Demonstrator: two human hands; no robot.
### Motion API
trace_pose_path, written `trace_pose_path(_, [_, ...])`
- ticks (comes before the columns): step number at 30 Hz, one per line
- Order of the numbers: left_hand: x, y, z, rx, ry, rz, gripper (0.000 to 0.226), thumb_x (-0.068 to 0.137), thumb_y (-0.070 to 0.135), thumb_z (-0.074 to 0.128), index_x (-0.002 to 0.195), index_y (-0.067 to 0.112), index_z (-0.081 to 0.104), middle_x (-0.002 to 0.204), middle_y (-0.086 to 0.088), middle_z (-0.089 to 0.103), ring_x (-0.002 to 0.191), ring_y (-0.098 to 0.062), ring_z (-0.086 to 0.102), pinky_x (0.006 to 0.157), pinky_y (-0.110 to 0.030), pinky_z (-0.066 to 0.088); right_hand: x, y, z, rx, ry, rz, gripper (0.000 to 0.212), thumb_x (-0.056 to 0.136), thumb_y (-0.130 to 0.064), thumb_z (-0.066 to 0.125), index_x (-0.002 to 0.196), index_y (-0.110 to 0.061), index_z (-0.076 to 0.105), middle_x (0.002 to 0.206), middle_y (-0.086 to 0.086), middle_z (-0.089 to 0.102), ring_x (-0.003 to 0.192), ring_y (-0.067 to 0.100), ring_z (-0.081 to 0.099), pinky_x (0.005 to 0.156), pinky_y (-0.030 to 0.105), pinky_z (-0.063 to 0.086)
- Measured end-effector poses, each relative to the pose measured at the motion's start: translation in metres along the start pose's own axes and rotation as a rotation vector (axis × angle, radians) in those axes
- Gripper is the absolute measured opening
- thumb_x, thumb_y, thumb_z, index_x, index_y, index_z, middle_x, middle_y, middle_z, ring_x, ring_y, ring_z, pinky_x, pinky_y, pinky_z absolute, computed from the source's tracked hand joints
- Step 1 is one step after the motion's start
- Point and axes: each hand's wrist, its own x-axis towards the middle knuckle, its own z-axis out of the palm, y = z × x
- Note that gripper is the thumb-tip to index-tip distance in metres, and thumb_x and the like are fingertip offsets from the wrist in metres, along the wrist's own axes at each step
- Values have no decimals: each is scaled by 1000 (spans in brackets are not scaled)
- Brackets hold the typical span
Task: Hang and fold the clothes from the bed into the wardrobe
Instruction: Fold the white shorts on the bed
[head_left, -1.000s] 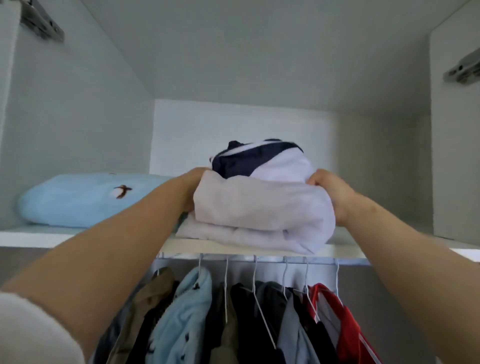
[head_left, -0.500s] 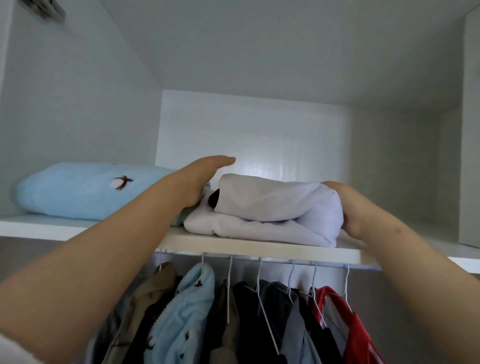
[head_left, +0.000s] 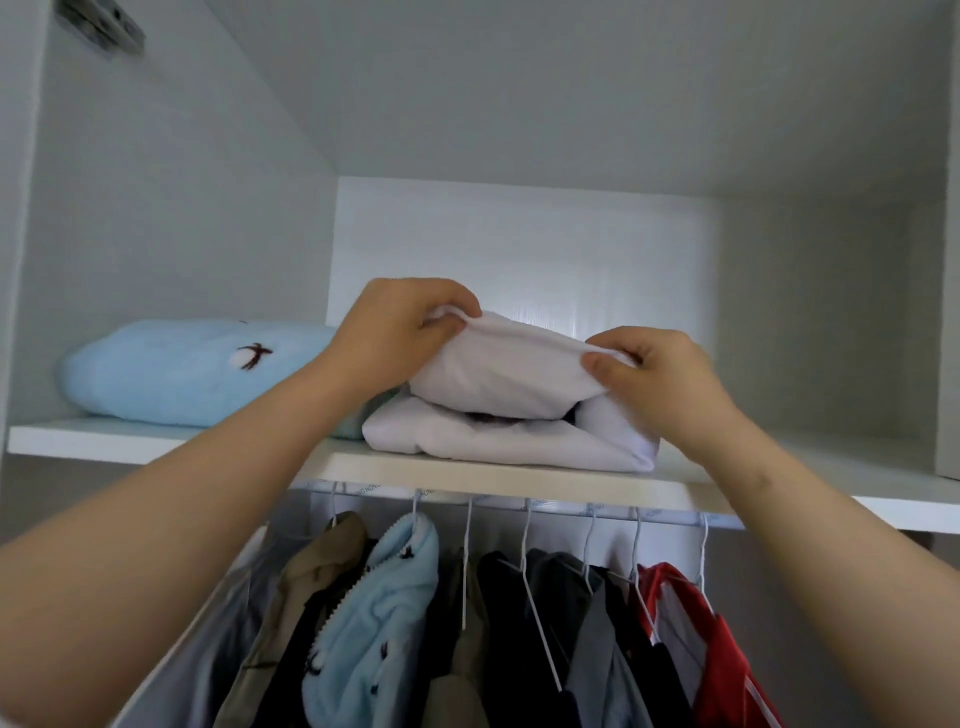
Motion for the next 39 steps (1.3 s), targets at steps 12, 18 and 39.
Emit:
trace_pose_path(12, [-18, 13, -2, 182, -703, -99, 28, 85, 51, 50, 105, 31, 51, 121, 19, 47, 115, -6, 45, 98, -25, 35, -17, 4, -12, 11, -481, 23, 38, 75, -29, 75, 98, -50, 54, 98, -26, 60, 91, -15, 52, 71, 2, 39])
trace_pose_path(18, [-26, 10, 30, 407, -605, 44, 38, 96, 43, 35, 131, 26, 35, 109, 1, 62, 91, -17, 58, 85, -36, 46, -3, 11, 2, -213, -452, 47, 28, 81, -33, 68, 98, -47, 50, 89, -25, 48, 78, -8, 46, 59, 3, 34])
trace_pose_path(39, [-28, -5, 41, 452, -441, -211, 16, 101, 33, 24, 90, 29, 35, 87, 13, 50, 101, -12, 55, 113, -44, 3, -2, 10, 36, -224, -301, 73, 35, 79, -24, 54, 112, -36, 54, 99, -9, 50, 104, 22, 44, 77, 35, 43])
